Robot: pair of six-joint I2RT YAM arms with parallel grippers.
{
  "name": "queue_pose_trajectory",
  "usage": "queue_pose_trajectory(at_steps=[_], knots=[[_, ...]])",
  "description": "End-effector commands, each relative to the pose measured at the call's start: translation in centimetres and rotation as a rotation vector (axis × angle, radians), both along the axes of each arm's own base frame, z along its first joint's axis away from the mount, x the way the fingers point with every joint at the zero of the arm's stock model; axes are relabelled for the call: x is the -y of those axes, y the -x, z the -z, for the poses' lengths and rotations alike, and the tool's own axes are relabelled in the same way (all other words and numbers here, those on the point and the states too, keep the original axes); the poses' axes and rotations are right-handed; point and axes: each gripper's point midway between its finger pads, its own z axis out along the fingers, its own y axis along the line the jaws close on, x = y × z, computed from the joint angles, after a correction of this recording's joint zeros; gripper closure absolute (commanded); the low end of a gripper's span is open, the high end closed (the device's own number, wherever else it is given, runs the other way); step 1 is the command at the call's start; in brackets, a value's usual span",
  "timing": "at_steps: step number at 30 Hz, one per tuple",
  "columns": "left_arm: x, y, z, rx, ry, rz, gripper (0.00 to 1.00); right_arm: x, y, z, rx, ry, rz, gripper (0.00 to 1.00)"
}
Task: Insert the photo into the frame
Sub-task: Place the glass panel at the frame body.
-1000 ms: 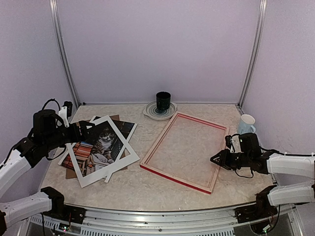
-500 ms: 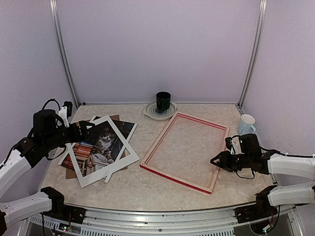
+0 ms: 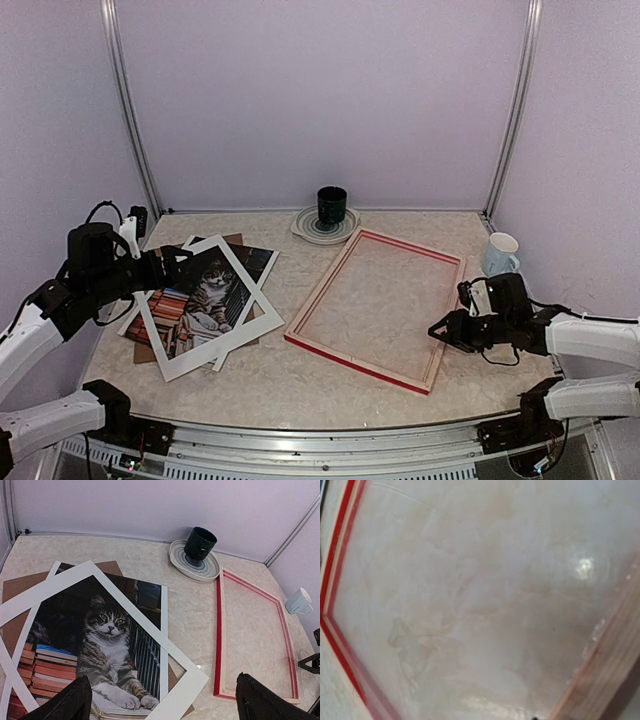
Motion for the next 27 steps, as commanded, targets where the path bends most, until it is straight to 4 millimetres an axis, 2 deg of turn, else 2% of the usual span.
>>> queue_pose_trajectory(at_steps=[1,13,27], knots=[[0.0,-0.2,0.0,0.012,0.004,0.003,0.01,0.1,-0.3,-1.2,0.043,0.001,-0.007,0.58],[-0.1,-0.1,0.0,0.014,0.008,0.001,0.01,-0.2,-0.6,-0.4,0.022,-0.025,0.010,0.57],[0.3,0.0,0.0,0.010,0.040,0.015,0.01,0.5,-2.1,-2.0,0.119,-0.121,0.142,0.51]])
